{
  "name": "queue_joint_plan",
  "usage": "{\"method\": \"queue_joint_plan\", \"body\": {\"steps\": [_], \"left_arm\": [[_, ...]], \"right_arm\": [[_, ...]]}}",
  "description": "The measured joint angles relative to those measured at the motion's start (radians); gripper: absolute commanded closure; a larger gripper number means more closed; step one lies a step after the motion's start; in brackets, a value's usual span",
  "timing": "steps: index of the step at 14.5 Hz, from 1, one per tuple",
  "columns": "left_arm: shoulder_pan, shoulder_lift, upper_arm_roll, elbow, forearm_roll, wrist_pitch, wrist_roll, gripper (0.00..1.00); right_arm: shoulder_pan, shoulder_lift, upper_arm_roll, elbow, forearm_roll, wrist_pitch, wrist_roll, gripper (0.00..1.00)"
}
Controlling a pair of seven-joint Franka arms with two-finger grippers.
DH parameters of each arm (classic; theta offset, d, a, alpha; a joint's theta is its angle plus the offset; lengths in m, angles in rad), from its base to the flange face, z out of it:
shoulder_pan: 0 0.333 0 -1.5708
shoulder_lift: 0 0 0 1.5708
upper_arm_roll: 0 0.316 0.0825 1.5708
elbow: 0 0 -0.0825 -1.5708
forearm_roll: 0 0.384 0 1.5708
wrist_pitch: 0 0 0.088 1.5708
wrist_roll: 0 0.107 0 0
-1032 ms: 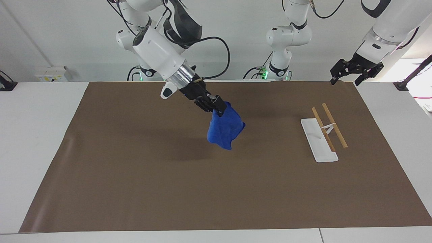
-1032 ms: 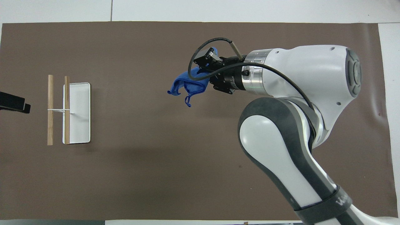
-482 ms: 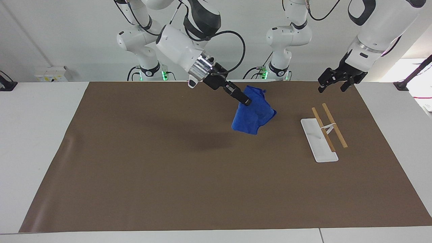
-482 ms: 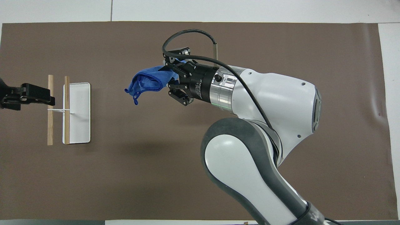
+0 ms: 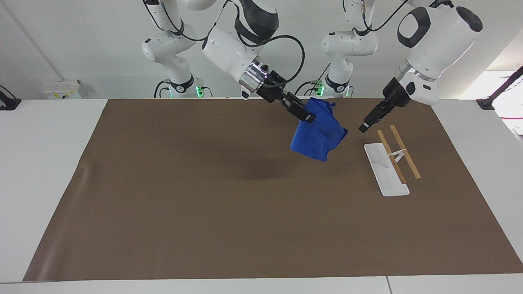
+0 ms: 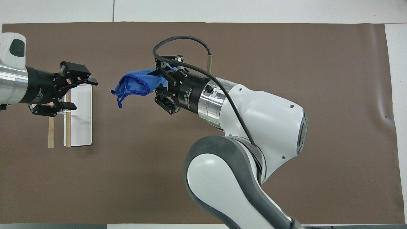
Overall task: Right arm passes towel to left arm to hang
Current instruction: 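Hold the towel with the right gripper while the left gripper reaches it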
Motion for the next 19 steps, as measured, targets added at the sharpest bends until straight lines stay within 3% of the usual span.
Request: {"method": "queue_joint_plan", "body": {"steps": [4,8,11,15,17,18,19], "left_arm": [[-0.025,0.013,0.0,-0.041,-0.113,0.105,-0.407,0.0],[-0.078,0.032,-0.001,-0.082,-0.174,0.193,-0.679,0.0],[-0.119,0.051,-0.001,-0.096,-0.212,0.277,-0.811,0.0],[-0.131,0.079,-0.002,-0.098,-0.221,0.347,-0.85,0.0],[-0.134,0.099,-0.002,-0.098,-0.224,0.371,-0.85,0.17],[-0.135,0.106,-0.002,-0.098,-0.224,0.379,-0.851,0.35],[-0.137,0.111,-0.002,-0.099,-0.224,0.38,-0.851,0.68]], "right_arm": [[0.0,0.001,-0.004,0.0,0.0,0.0,0.0,1.0],[0.0,0.002,-0.004,0.0,0.0,0.0,0.0,1.0],[0.0,0.002,-0.004,-0.002,0.0,0.0,0.0,1.0],[0.0,0.004,-0.004,-0.003,0.0,0.0,0.0,1.0],[0.0,0.004,-0.004,-0.004,0.0,0.0,0.0,1.0],[0.0,0.004,-0.004,-0.004,0.0,0.0,0.0,1.0],[0.0,0.004,-0.004,-0.004,0.0,0.0,0.0,1.0]]}}
